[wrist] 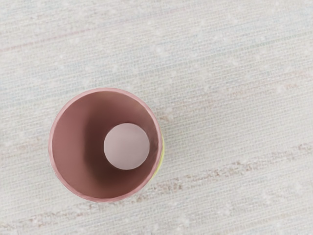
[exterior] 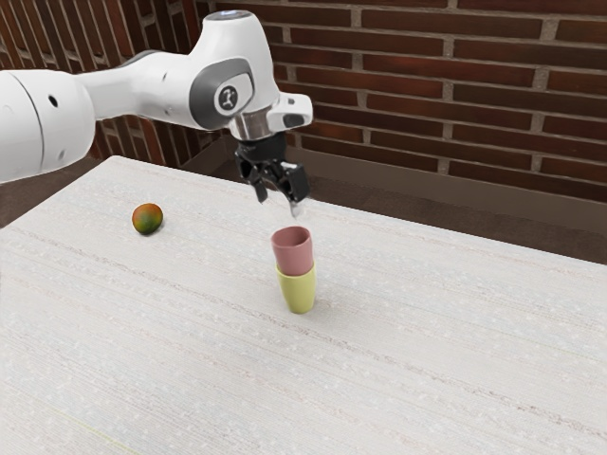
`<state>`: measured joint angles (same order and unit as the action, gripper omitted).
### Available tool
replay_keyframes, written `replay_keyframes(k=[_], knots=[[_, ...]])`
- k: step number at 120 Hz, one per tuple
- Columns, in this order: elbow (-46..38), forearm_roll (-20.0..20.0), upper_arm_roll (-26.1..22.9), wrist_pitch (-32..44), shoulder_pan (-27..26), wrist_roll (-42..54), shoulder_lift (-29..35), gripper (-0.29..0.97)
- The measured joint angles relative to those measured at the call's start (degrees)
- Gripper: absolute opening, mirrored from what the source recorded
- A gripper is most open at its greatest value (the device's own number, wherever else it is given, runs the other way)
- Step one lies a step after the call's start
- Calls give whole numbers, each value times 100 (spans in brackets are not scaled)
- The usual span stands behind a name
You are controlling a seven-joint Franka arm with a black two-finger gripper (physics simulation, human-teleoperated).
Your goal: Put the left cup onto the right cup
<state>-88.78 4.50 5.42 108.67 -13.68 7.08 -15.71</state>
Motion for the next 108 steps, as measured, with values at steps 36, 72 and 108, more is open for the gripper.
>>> replay_keyframes(k=[36,72,108], knots=[[-1,-315,28,-757,214,42,958,67],[7,-382,21,-1111,277,53,1136,68],[7,-387,21,-1193,278,78,1137,68]])
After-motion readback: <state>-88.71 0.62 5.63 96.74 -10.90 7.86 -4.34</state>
